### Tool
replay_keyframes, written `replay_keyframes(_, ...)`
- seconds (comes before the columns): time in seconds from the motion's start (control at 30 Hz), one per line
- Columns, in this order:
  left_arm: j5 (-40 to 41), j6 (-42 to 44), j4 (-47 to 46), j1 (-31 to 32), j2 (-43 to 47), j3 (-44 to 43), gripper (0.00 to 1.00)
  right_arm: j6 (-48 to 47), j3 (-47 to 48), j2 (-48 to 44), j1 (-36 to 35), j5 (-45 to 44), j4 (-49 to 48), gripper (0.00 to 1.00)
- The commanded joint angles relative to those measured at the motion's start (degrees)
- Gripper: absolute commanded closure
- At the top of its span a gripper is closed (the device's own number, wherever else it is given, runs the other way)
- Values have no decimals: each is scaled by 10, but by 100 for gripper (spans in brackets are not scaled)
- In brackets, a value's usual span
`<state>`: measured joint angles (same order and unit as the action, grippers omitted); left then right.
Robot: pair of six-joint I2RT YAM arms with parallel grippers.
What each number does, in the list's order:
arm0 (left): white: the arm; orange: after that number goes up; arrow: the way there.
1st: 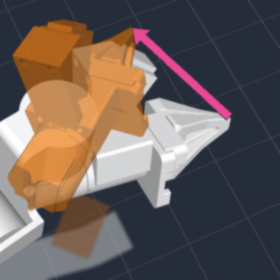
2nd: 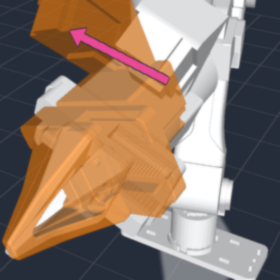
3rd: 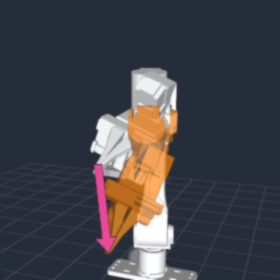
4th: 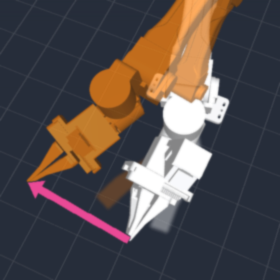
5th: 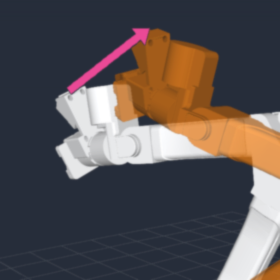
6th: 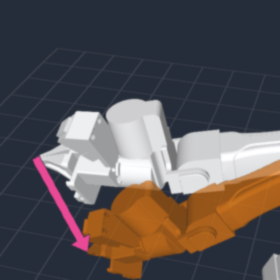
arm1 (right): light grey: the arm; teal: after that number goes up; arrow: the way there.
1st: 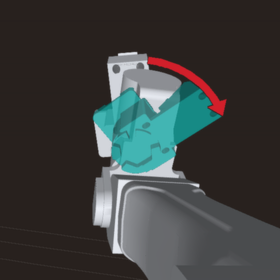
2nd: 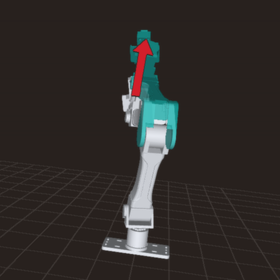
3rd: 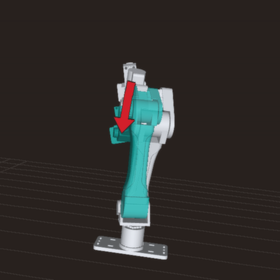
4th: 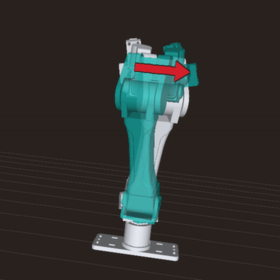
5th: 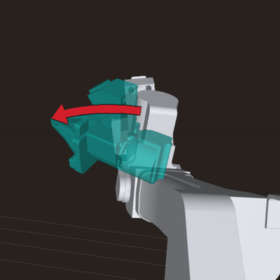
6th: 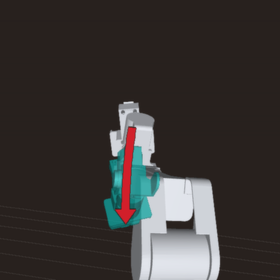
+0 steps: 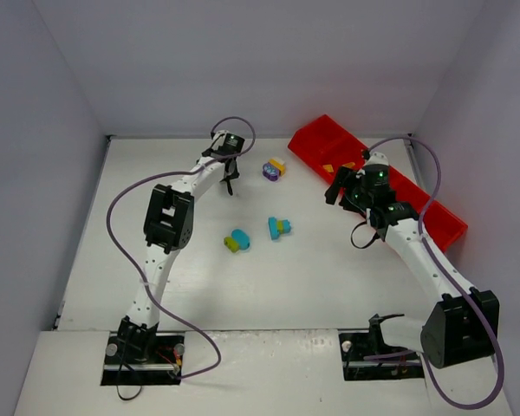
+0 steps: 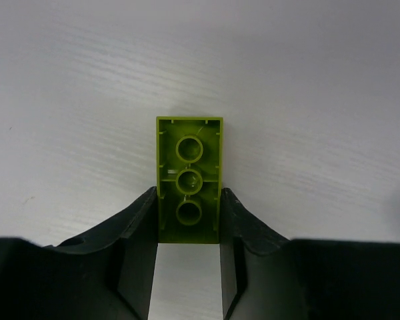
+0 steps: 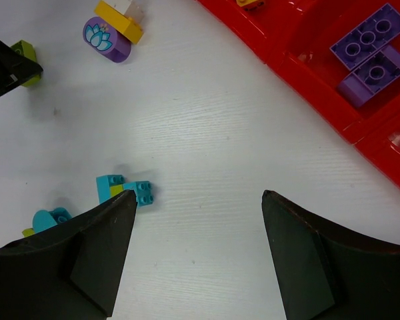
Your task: Sort the legos into containers by color
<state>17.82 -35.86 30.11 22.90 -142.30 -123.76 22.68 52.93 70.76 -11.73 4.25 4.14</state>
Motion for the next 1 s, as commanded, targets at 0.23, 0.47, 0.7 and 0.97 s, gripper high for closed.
replay_keyframes(0.23, -126, 211, -312, 26, 324, 322, 95, -26, 63, 9, -15, 124, -19, 28)
replay_keyframes(0.47, -307, 308, -451, 45, 497, 518, 99, -11, 128, 60, -45, 213, -26, 28)
replay_keyframes(0.7, -405, 351, -441, 85, 608, 602, 99, 2, 194, 104, -85, 257, -37, 28)
replay_keyframes(0.97, -395, 355, -465, 137, 647, 638, 99, 11, 210, 144, -111, 283, -83, 29)
